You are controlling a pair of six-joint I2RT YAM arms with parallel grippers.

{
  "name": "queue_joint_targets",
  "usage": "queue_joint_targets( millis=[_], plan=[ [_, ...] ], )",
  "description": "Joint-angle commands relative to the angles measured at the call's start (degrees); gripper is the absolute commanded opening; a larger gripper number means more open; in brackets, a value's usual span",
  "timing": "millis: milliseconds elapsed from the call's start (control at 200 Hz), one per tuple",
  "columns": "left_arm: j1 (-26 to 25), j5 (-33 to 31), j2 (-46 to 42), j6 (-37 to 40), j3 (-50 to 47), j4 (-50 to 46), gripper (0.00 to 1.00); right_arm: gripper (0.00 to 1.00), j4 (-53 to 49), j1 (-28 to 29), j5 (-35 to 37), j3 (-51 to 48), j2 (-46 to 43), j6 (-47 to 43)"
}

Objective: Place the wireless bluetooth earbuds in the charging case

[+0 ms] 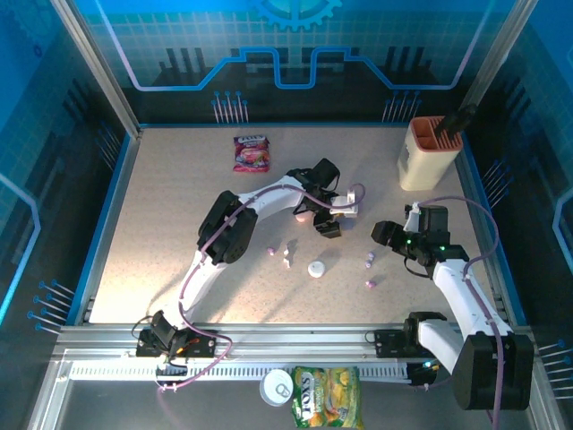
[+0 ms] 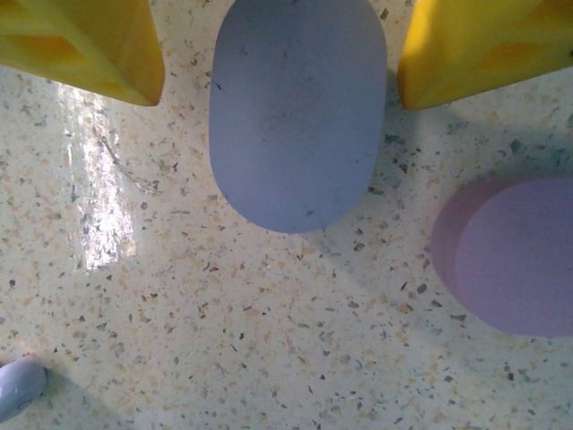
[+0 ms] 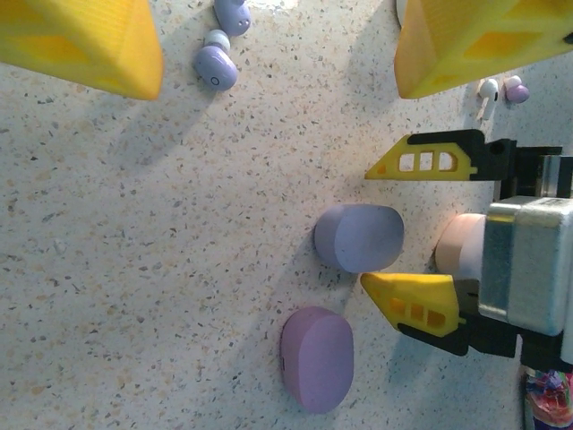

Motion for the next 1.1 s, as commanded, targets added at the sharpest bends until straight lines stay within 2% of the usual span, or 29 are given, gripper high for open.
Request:
queue_joint_targets(
  millis=[0,95,215,405,595,805,990,1095],
  plan=[
    [-0.64,0.01,1.34,0.25,1.97,-1.98,0.64,0.69,0.09,-1.0,-1.24,-0.7,-0.51,-0.34],
    [-0.7,0.06,1.32,0.05,1.92,-1.62,0.61,0.69,0.48,-1.01,-1.53,-1.18,-0.51,0.07],
    [-0.75,0.2,1.32,0.04,1.95,-1.43,0.48,0.69,0.41,-0.97,-1.7,-1.31,-0.67,0.6],
    [-0.73,-0.05,0.5,0.22,0.49,-0.81,0.38,0.68,-0.48,-1.22,-2.16,-0.84,-2.21,1.18],
    [-0.42,0.52,-5.44,-0.83,-7.03,4.94,0.38,0.68,-0.71,-1.33,-5.43,0.06,-3.23,3.21],
    [1.84,6.9,-16.05,-7.54,-20.16,17.31,0.38,0.69,3.84,-1.45,-13.56,0.0,-3.77,7.88],
    [2.43,10.41,-25.9,-11.35,-32.91,29.8,0.39,0.69,11.34,-1.33,-23.7,-0.51,-1.3,15.05],
    [2.38,11.5,-30.27,-13.2,-37.73,34.3,0.39,0.69,22.6,-0.81,-30.02,-2.65,0.73,23.2]
  ],
)
